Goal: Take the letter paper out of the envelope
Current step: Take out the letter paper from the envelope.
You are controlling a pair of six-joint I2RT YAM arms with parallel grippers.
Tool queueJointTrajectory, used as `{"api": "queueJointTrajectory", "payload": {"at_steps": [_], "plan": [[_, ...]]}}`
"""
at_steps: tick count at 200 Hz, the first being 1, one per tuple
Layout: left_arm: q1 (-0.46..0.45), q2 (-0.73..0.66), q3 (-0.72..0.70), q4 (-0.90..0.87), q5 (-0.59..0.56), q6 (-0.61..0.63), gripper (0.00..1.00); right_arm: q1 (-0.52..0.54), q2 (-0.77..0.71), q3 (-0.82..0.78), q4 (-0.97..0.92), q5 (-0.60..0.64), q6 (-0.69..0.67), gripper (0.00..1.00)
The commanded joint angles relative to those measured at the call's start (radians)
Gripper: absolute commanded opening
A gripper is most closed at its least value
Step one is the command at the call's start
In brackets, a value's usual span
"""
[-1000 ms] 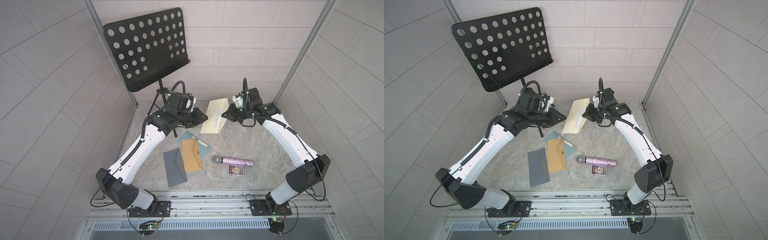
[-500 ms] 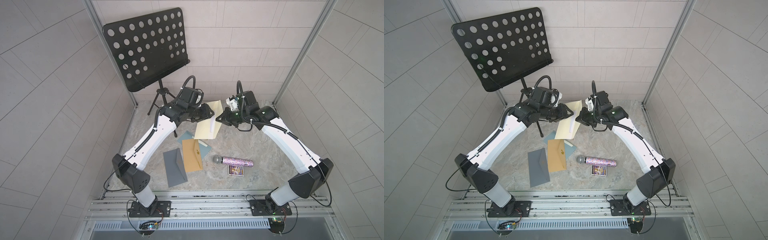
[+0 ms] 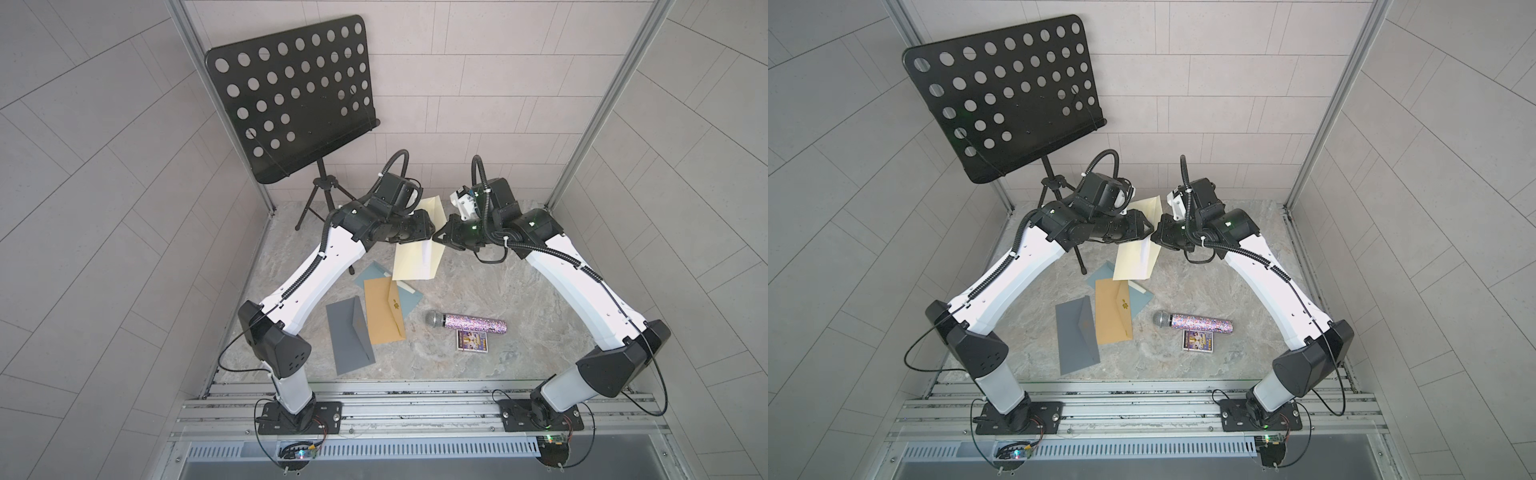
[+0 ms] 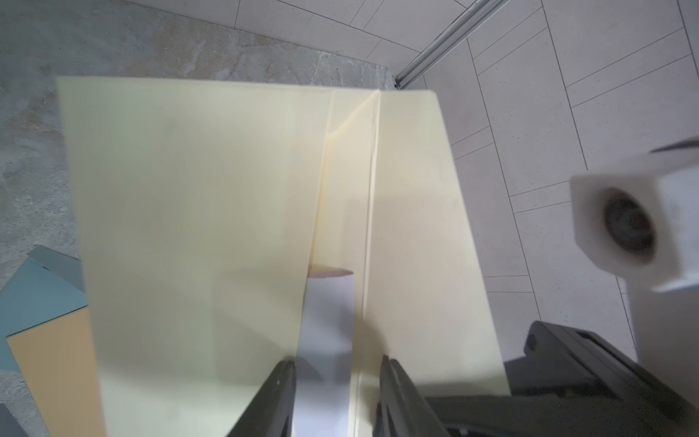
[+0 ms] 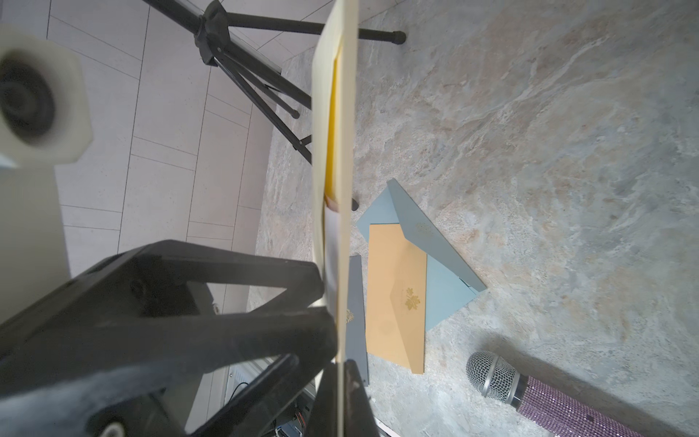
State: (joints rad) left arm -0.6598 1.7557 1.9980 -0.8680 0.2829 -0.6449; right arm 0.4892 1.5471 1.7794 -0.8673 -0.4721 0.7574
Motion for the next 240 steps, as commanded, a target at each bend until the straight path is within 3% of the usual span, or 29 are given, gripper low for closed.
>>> {"api": "queueJointTrajectory", "payload": {"at_steps": [1, 146, 240], "plan": [[-0.007, 0.014, 0.044, -0.065, -0.049, 0.031, 0.45, 0.014, -0.003, 0.02, -0.035, 0.027, -0.041, 0.0], [-0.114, 0.145, 0.287, -0.325, -0.249, 0.16, 0.47, 0.084, -0.002, 0.079, -0.118, 0.139, -0.137, 0.0], [-0.131, 0.15, 0.279, -0.351, -0.283, 0.166, 0.5, 0.097, -0.025, 0.071, -0.113, 0.15, -0.135, 0.0]]}}
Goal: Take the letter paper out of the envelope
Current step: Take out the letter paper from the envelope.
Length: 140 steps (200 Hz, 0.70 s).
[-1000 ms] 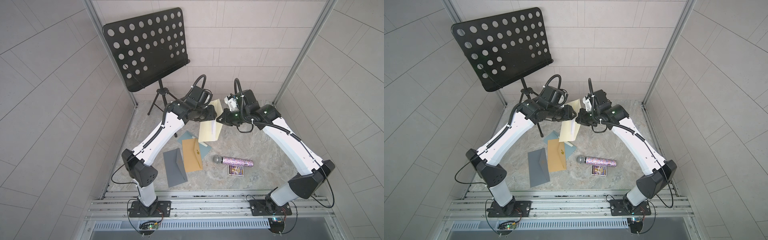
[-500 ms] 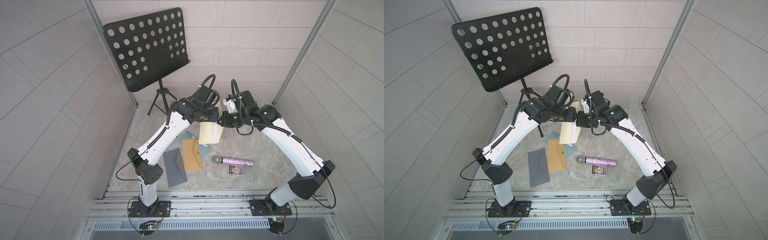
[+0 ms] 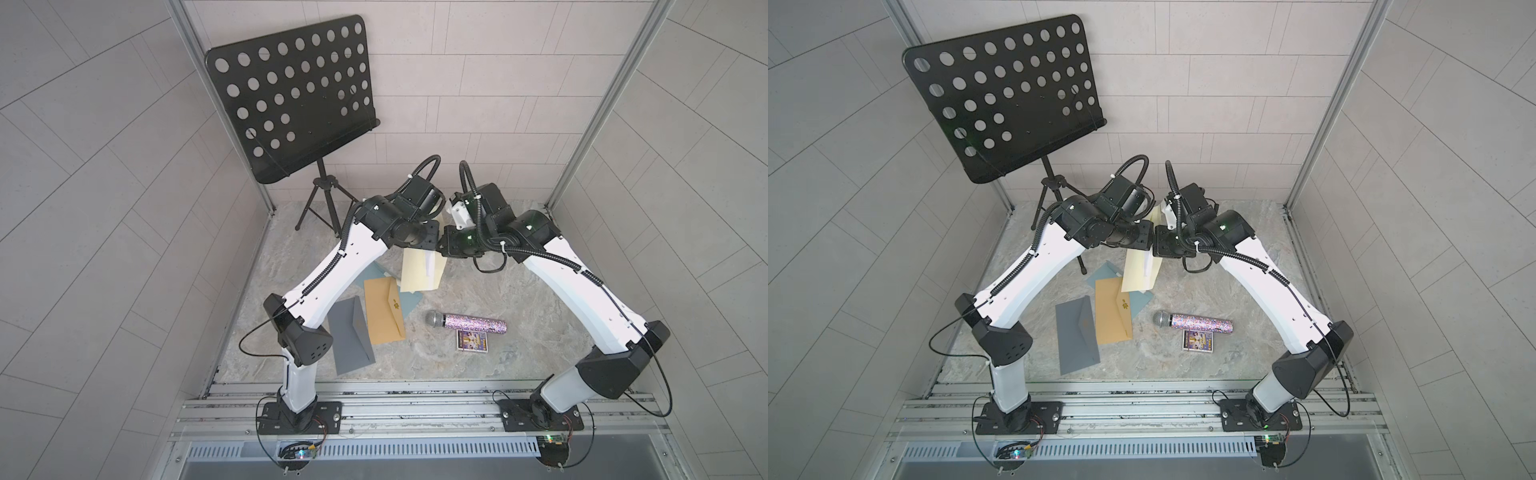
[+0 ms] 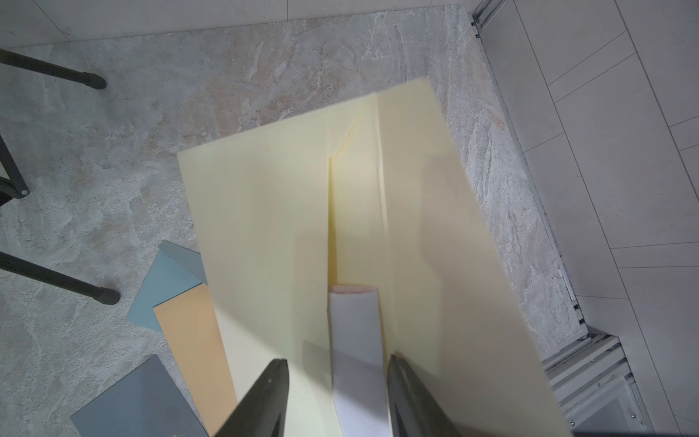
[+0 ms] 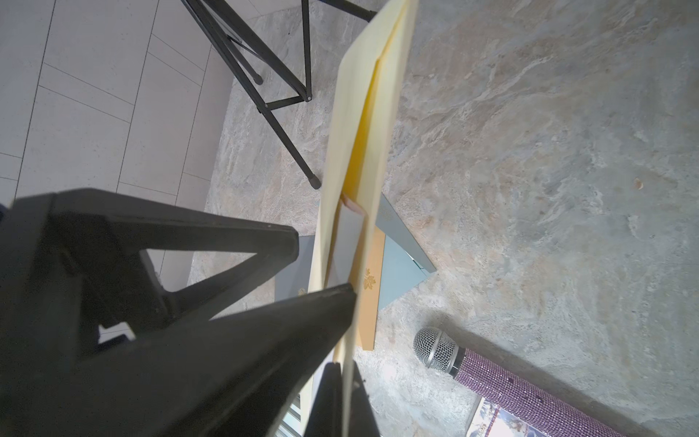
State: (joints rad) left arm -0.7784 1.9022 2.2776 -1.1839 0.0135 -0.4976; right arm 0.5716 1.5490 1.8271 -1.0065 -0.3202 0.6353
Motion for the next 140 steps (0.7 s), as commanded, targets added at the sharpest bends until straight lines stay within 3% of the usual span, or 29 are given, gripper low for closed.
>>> {"api": "queueJointTrajectory", "payload": {"at_steps": [1, 140], "plan": [[-0.013, 0.003, 0.0, -0.036, -0.014, 0.018, 0.5, 0.014, -0.027, 0.024, 0.026, -0.001, -0.013, 0.0], [-0.02, 0.02, -0.017, -0.016, -0.009, -0.011, 0.39, 0.021, -0.033, 0.012, 0.034, 0.006, -0.005, 0.0]]}}
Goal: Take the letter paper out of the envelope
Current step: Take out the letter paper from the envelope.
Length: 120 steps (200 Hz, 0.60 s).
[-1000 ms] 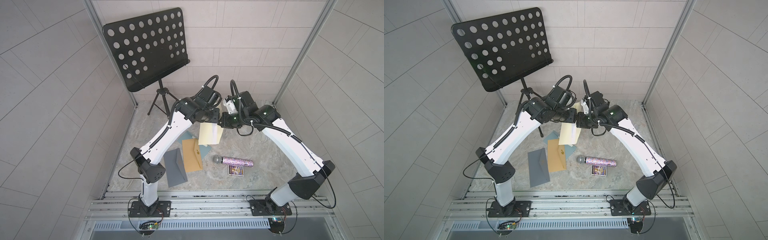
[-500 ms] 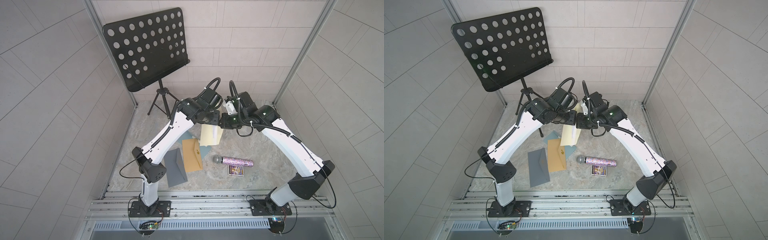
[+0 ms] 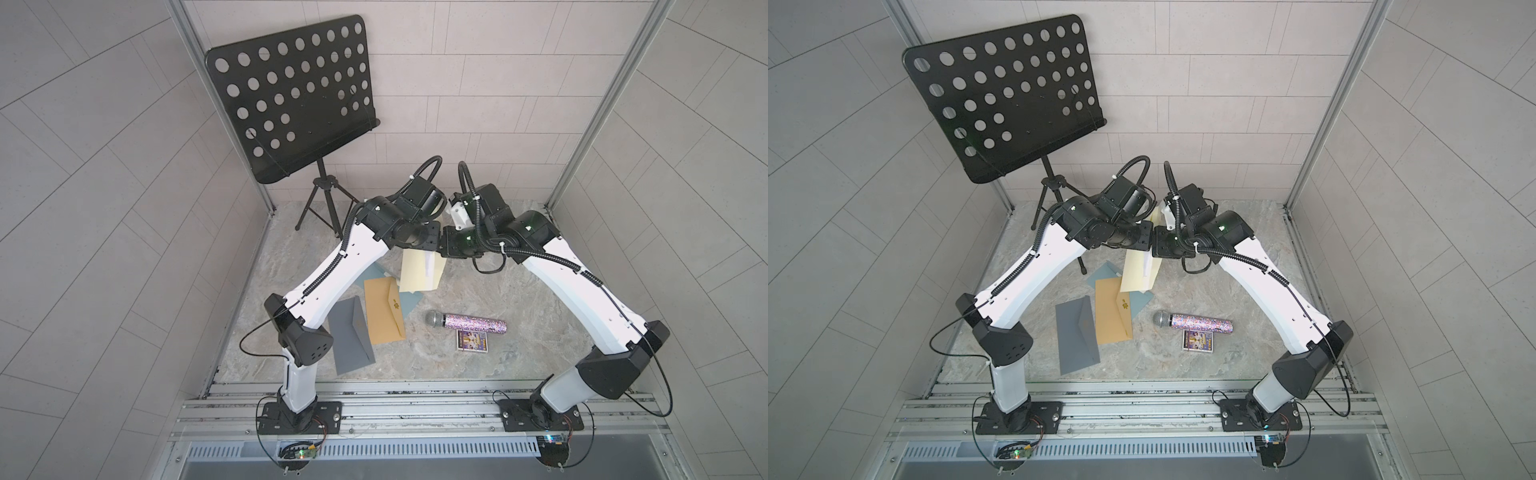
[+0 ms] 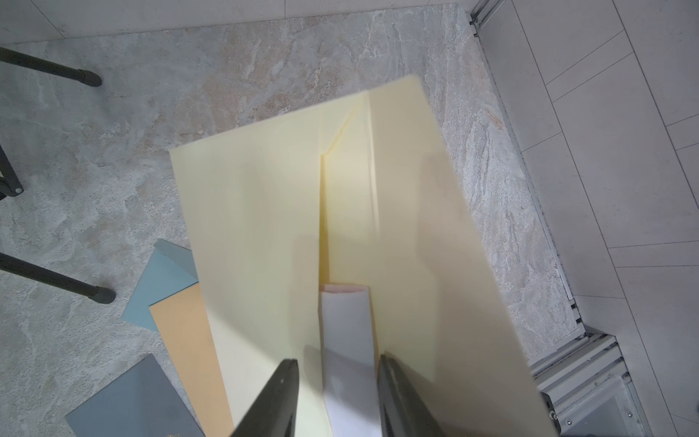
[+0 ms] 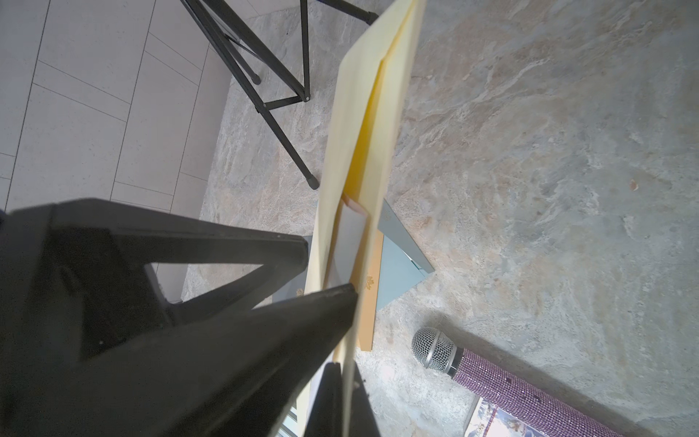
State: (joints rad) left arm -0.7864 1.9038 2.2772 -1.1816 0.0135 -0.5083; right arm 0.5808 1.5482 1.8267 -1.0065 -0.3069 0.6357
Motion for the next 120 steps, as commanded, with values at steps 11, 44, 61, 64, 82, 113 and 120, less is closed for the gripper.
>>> {"api": "queueJointTrajectory", "payload": {"at_steps": [11, 44, 61, 64, 82, 113, 120], "plan": [[-0.013, 0.018, -0.021, -0.017, -0.012, 0.001, 0.36, 0.012, -0.034, 0.013, 0.034, -0.008, -0.005, 0.0], [-0.013, 0.016, -0.028, -0.014, -0.014, -0.001, 0.32, 0.012, -0.033, 0.013, 0.037, -0.006, 0.0, 0.0], [-0.013, 0.015, -0.033, -0.013, -0.02, 0.0, 0.32, 0.011, -0.032, 0.013, 0.04, -0.006, 0.004, 0.0], [-0.013, 0.015, -0.033, -0.012, -0.02, 0.002, 0.32, 0.012, -0.031, 0.013, 0.04, -0.006, 0.005, 0.0], [-0.013, 0.014, -0.036, -0.013, -0.027, 0.002, 0.31, 0.011, -0.031, 0.012, 0.042, -0.008, 0.006, 0.0], [-0.013, 0.011, -0.041, -0.002, -0.029, 0.003, 0.27, 0.011, -0.031, 0.01, 0.041, -0.009, 0.007, 0.0], [-0.013, 0.011, -0.043, 0.002, -0.029, 0.002, 0.25, 0.011, -0.031, 0.009, 0.042, -0.009, 0.007, 0.0]]}}
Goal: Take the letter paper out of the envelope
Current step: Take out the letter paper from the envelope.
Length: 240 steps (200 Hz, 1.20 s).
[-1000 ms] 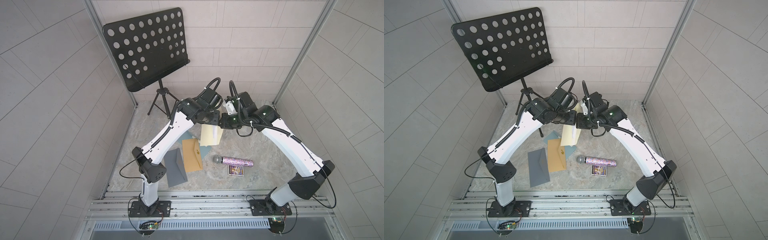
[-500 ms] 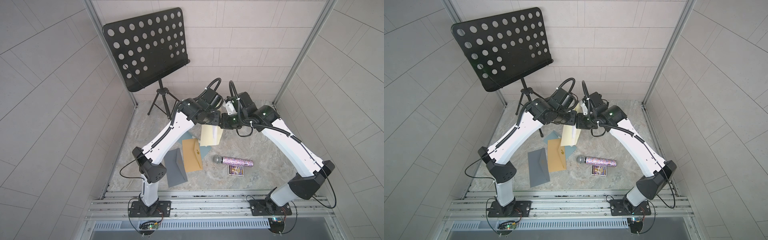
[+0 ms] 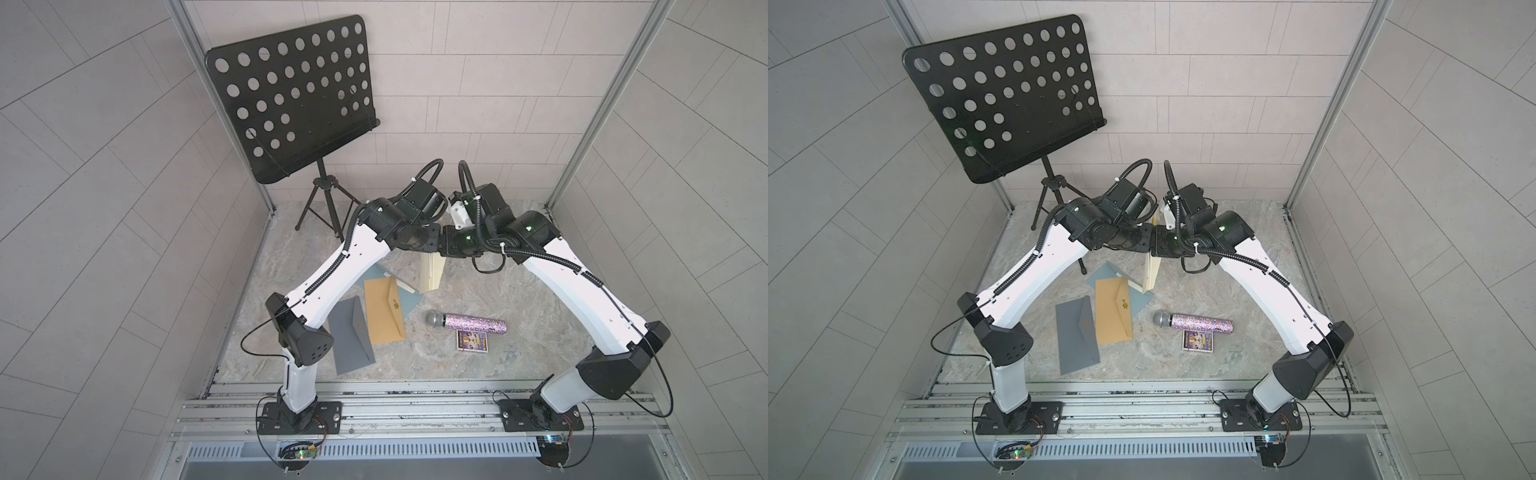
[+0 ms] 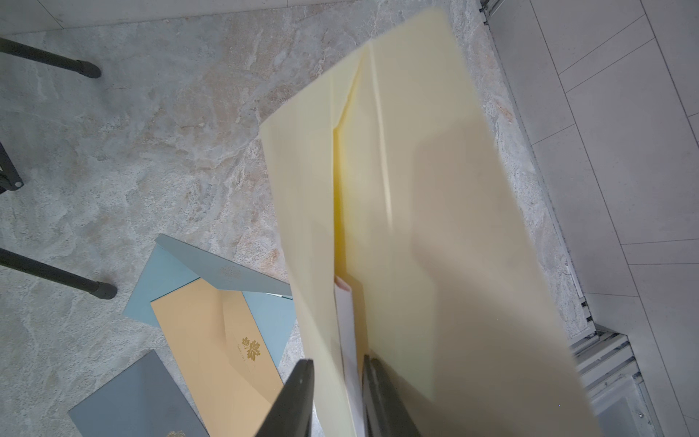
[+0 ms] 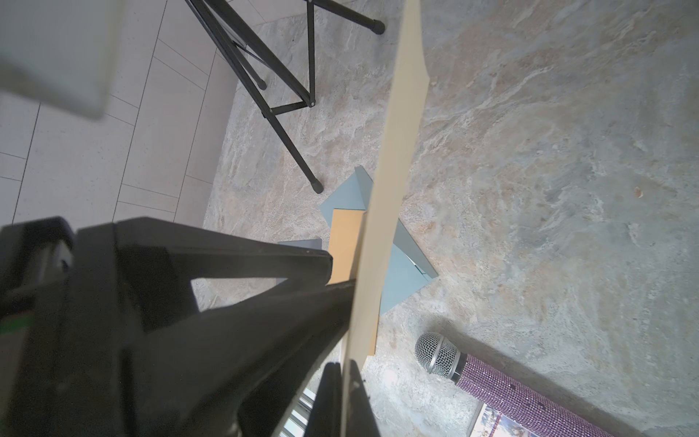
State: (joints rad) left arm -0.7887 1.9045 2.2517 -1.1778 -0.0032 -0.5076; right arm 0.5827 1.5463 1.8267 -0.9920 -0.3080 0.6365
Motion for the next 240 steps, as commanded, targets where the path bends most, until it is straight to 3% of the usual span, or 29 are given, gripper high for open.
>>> {"api": "queueJointTrajectory", "payload": {"at_steps": [1, 93, 240], "plan": [[-0.01, 0.01, -0.018, -0.002, -0.012, 0.001, 0.24, 0.009, -0.029, 0.009, 0.027, -0.008, 0.006, 0.0], [-0.011, 0.002, -0.021, 0.01, -0.029, 0.006, 0.0, 0.0, -0.028, 0.002, 0.031, -0.005, 0.009, 0.0], [0.01, -0.082, -0.033, 0.105, 0.091, -0.053, 0.0, -0.062, 0.012, -0.062, 0.041, -0.003, -0.003, 0.0]]}}
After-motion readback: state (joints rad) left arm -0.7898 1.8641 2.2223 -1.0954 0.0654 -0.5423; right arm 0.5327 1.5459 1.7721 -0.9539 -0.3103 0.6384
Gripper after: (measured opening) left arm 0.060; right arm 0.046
